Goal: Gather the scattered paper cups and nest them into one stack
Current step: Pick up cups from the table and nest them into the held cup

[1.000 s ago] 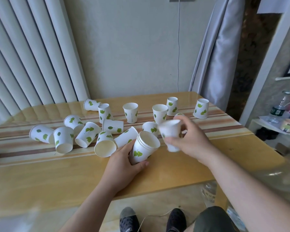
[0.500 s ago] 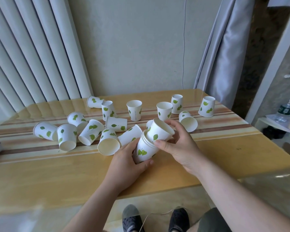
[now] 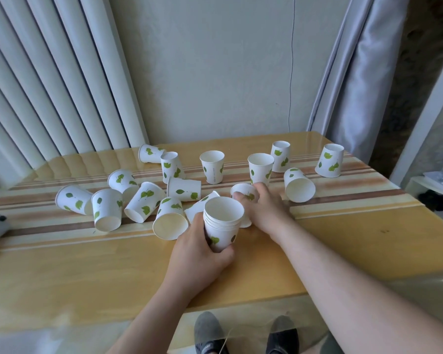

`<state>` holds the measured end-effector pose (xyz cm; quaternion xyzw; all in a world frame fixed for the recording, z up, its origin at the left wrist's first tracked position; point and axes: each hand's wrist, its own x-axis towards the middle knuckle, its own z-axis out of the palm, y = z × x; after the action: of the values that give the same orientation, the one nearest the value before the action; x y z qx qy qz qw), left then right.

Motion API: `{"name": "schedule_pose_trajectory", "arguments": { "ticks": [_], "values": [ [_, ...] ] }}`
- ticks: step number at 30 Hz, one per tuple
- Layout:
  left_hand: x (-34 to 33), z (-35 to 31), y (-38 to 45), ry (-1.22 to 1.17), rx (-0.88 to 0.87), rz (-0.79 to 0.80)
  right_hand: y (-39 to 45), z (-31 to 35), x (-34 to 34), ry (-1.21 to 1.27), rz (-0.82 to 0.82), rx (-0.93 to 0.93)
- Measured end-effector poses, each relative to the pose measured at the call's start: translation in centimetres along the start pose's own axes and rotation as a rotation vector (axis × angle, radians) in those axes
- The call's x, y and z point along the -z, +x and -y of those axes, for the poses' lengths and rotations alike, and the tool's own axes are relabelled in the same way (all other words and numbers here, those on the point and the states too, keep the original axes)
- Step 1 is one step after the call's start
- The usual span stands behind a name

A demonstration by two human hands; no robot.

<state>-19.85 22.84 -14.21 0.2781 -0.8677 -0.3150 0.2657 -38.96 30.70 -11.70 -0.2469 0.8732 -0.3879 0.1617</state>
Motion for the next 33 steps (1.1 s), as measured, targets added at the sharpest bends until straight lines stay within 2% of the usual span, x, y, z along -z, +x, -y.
{"name": "schedule_pose_trajectory", "arguments": {
  "ticks": [4, 10, 12, 14, 17, 19, 21, 26, 29, 33],
  "values": [
    [0.1, 0.0, 0.1, -0.015, -0.023, 0.001, -0.7, -0.9, 0.0, 0.176, -0.058, 0.047],
    [0.4, 0.0, 0.1, -0.05, -0.107, 0.027, -1.8, -2.1, 3.1, 0.897, -0.154, 0.047],
    [0.4, 0.1, 0.1, -0.052, -0.127, 0.028, -2.2, -1.8, 4.5, 1.143, -0.132, 0.103],
    [0.4, 0.1, 0.2, -0.049, -0.136, 0.024, -2.8, -1.2, 5.5, 1.283, -0.05, 0.176],
    [0.4, 0.0, 0.2, -0.041, -0.138, 0.019, -3.8, -0.5, 5.1, 1.144, 0.074, 0.319],
    [0.3, 0.0, 0.2, -0.039, -0.144, 0.016, -4.2, -0.7, 4.0, 0.955, 0.066, 0.387],
    [0.4, 0.0, 0.1, -0.044, -0.158, 0.013, -4.5, -1.0, 3.0, 0.876, 0.074, 0.426],
    [0.3, 0.1, 0.2, -0.038, -0.168, 0.016, -5.1, -1.1, 2.5, 0.828, 0.067, 0.426],
    [0.2, 0.3, 0.2, -0.035, -0.166, 0.0, -5.4, -1.5, 2.3, 0.771, 0.153, 0.418],
    [0.0, 0.3, 0.3, -0.033, -0.206, 0.037, -6.3, -2.5, 0.5, 0.463, 0.275, 0.384]
  ]
}}
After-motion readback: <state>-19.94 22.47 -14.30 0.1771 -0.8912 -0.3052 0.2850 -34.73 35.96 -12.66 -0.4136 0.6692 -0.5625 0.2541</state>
